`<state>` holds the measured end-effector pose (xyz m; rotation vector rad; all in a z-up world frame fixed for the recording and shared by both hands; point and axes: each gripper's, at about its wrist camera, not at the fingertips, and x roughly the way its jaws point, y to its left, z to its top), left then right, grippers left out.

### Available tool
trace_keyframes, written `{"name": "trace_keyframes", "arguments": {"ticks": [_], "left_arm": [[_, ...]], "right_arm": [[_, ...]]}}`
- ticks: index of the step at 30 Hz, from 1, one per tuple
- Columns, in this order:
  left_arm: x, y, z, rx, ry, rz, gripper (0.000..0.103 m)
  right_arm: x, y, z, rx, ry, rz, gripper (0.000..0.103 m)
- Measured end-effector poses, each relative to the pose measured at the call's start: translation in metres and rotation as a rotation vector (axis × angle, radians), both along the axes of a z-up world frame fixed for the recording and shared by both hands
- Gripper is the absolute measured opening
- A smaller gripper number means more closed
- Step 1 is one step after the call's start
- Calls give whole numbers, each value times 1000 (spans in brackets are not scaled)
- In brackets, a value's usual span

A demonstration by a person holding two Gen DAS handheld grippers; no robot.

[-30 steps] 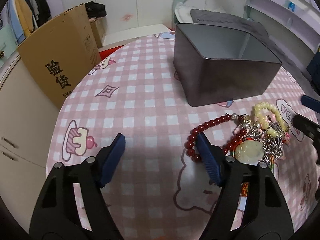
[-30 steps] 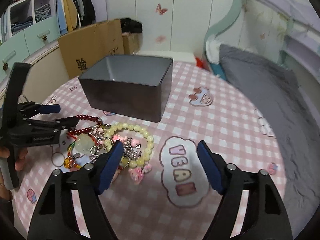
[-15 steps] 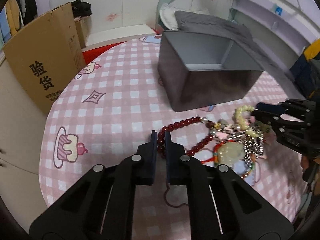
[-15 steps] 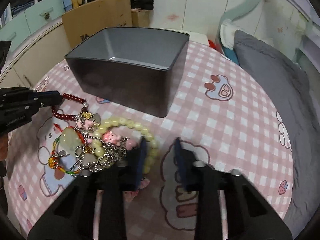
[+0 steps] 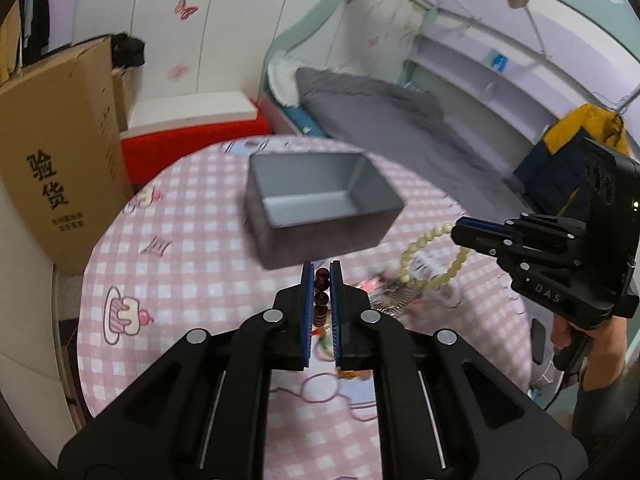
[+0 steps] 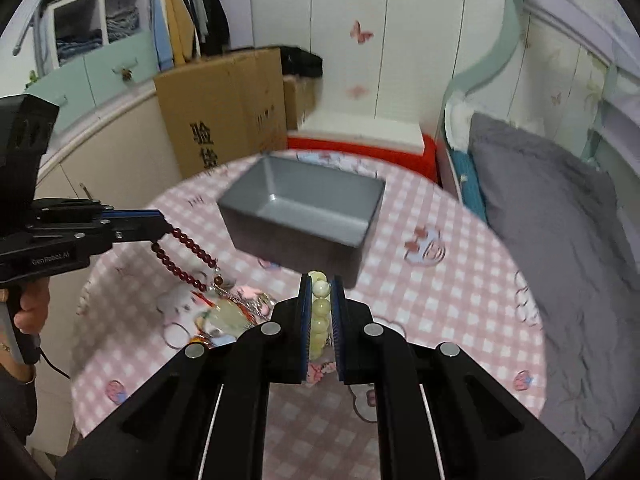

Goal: Organize jewelry

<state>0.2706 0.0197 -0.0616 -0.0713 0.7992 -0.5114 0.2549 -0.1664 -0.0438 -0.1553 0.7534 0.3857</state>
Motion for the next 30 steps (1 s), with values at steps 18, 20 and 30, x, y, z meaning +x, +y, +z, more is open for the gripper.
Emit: {"name": "trace_keyframes", "arguments": {"ticks": [18,20,30], "left_arm": [[10,-12,58,-86,-96,-48,8],[10,-13,61,-91,-98,-52,8],[6,-22,64,-87,-107,-67,8]], "right_arm": [[-14,9,57,16,-170,-9,8],[-14,9,61,19,-187,-19,8],[-13,24,69,-36,-196,6,8]]}}
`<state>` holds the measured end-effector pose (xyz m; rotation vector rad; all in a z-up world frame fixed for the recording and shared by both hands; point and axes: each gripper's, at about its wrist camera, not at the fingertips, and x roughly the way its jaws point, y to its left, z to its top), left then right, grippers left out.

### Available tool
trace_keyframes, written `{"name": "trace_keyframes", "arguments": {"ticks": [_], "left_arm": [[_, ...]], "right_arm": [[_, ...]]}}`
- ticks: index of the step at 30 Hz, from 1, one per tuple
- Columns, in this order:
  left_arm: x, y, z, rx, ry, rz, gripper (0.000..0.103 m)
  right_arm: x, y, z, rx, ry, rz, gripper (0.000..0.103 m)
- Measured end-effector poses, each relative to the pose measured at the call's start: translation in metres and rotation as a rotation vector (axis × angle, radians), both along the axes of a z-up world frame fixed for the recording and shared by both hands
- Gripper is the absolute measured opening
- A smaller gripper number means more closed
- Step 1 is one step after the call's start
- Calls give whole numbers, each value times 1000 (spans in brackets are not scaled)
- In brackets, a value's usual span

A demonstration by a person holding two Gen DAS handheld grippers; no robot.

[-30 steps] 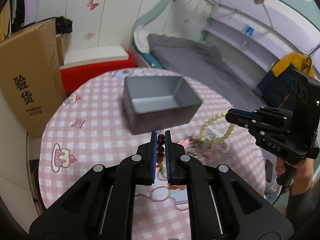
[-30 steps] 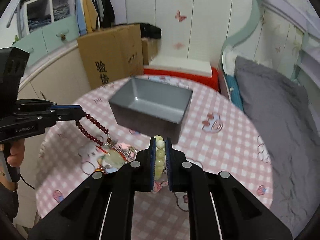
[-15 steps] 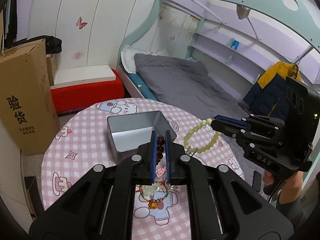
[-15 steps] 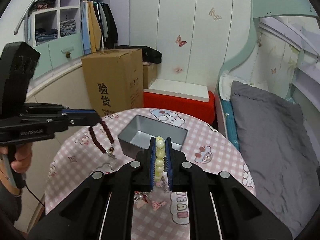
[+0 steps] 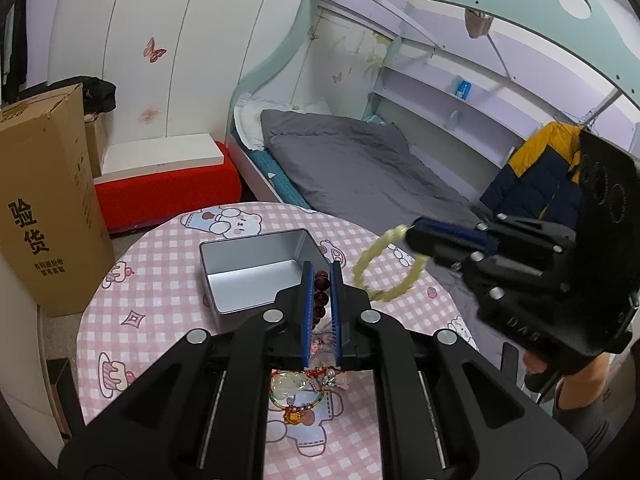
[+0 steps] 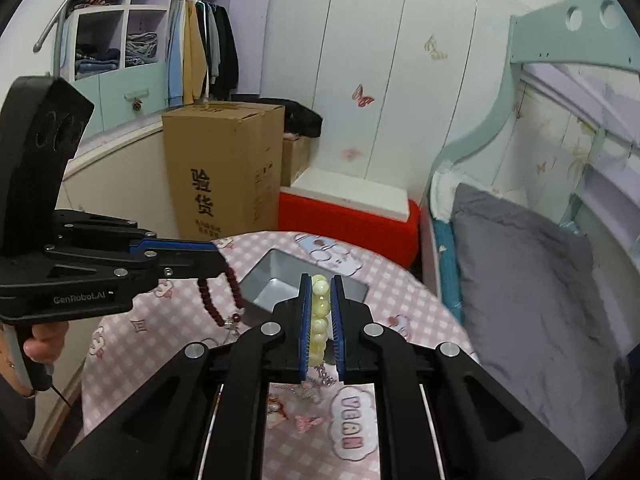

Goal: Organize jewelry

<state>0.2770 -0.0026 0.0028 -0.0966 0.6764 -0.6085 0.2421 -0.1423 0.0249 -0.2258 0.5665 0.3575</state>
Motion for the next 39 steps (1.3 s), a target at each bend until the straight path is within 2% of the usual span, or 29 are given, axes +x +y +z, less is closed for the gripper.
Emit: {"name": "trace_keyframes", "arguments": {"ticks": [6,10,14,18,23,25,29,30,34,38,39], "left_arm": [[8,-3,5,-4,-5,9,8],[10,-6,7,-15,3,-28,8],[13,-12,-7,47,28,-22,8],[14,-12,-18,51,52,-22,8],[12,-8,-16,34,56,-24,8],[9,-9,-13,28,50,-31,8],[5,-11,-6,32,32,-32,8],[5,-11,-6,31,32,-31,8],[1,-12,-2,24,28,-38,8],[-3,-13,1,18,22,-43,8],[-3,-13,1,20,20,-42,8]], "right_arm": [[4,-2,-11,3,27,-5,8],[6,-4,-15,5,42,-4,8],[11,-6,-30,10,92,-9,8],[21,-14,-67,9,205,-16,8],[33,-29,-115,-2,346,-51,10],[32,-32,-123,-23,362,-69,15],[14,-25,-111,-9,307,-16,46],[10,-22,-106,-7,289,-2,47],[4,-3,-97,30,237,67,47],[12,24,-112,49,260,122,46],[14,29,-117,45,259,125,28]]}}
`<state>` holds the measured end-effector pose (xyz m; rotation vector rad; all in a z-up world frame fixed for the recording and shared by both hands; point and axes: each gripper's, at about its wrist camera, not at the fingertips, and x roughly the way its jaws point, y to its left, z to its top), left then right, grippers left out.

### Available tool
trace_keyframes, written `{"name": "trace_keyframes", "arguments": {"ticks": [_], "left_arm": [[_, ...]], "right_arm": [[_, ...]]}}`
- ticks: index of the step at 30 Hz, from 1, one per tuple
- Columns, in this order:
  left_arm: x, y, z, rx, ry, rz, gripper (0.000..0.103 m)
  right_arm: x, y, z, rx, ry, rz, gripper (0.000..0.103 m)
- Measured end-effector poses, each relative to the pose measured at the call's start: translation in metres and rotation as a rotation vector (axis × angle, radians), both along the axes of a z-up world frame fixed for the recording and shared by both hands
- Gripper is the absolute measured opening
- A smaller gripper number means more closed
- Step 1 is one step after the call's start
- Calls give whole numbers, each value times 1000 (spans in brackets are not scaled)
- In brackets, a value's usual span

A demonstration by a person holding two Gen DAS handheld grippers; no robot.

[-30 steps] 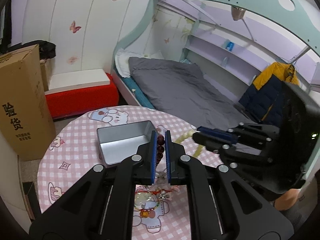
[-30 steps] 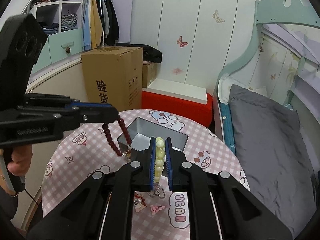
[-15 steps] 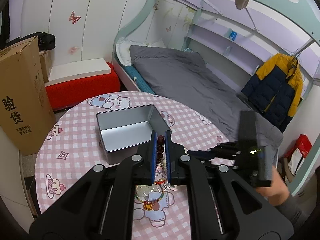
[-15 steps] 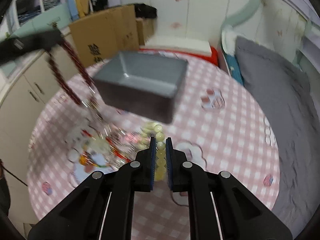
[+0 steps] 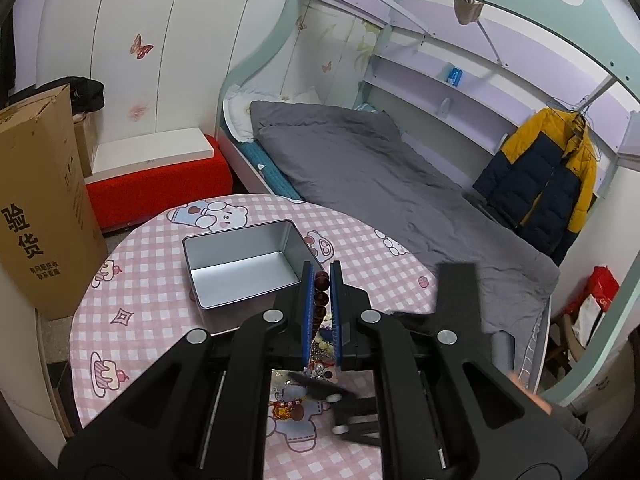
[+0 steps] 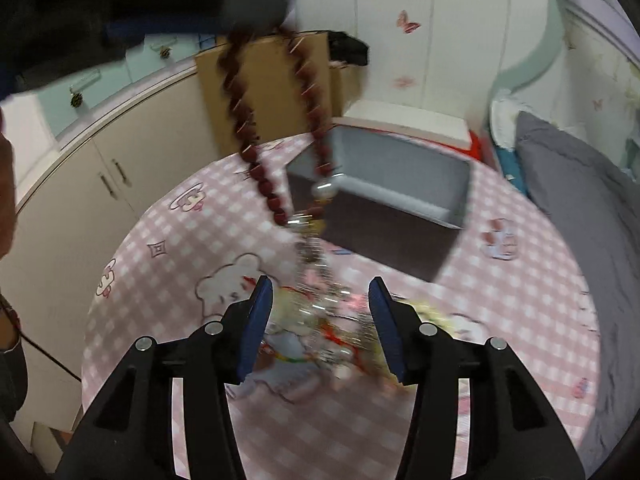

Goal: Organize jewelry

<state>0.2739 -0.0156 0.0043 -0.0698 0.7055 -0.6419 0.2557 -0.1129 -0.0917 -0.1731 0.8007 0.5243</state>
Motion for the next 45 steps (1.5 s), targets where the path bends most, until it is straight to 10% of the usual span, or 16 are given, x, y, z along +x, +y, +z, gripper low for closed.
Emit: {"name": "trace_keyframes", "arguments": {"ticks": [4,25,45], "left_arm": [[0,4,2,8,-5,18,8],[73,15,-11,-67,48,137,8],[129,-12,-93,88,205,168,8]], "right_arm": [[4,4,-3,-59,-14,-39,0],[38,-22,121,37,-241,-143,0],[106,-27,30,9,-12,-182,0]]}}
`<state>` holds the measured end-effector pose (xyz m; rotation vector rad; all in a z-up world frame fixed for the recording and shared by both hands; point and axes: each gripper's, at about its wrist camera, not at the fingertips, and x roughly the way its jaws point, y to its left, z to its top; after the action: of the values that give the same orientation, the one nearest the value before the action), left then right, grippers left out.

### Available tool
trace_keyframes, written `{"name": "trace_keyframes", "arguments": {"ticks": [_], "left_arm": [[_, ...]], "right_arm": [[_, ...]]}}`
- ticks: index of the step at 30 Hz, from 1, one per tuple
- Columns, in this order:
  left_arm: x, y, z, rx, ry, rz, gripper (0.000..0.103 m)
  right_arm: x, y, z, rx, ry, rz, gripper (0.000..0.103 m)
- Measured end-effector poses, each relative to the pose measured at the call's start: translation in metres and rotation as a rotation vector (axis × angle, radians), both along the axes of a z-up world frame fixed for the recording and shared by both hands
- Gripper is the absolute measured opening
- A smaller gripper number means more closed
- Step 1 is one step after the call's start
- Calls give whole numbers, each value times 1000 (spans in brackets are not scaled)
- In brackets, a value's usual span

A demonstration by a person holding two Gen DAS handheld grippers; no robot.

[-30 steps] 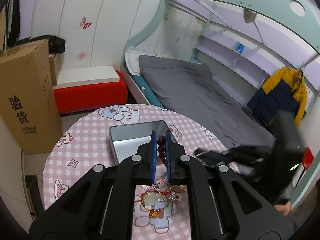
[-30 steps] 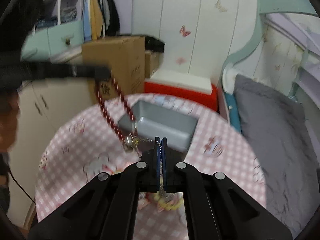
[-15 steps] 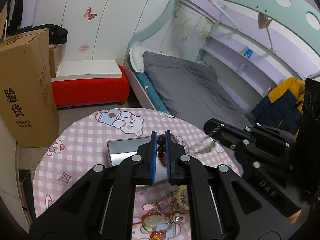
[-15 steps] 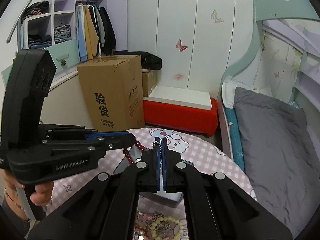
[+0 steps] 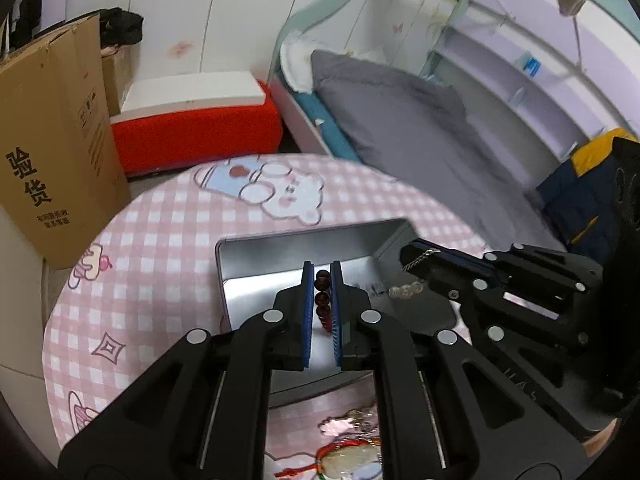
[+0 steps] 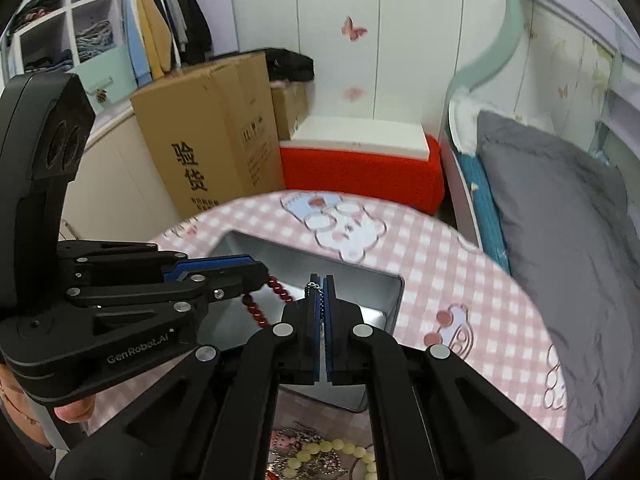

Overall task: Organize jewelry
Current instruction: 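Lower the red bead bracelet into the grey box and open the left tool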

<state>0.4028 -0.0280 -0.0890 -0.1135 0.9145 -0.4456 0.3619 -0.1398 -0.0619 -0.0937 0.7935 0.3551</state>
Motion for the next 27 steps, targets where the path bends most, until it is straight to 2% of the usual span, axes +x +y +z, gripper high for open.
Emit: {"name": "trace_keyframes", "arguments": {"ticks": [6,7,8,10,12,18,27], "left_arm": [[0,-2,-6,38,30,-3,9],[-1,-3,-6,45,32,-8,14],[-3,-4,-4,50,29,-16,21],[-7,-4,-2,50,21,-13,59],[-13,-2,3,31,-7,-6,60],[-32,0,12,23,-25,-22,60],[-74,14,31,11,-101,-7,60]], "right_arm": [[2,-7,-14,0,49,-20,2],[1,-9,-14,1,52,-22,3],[-1,-9,-13,-1,52,-21,6],[-4,-11,-12,-1,55,-20,15],[-11,-16,-8,4,42,-31,26],[-32,-31,5,51,27,-30,31],[-72,-57,13,128,13,-32,38]]}}
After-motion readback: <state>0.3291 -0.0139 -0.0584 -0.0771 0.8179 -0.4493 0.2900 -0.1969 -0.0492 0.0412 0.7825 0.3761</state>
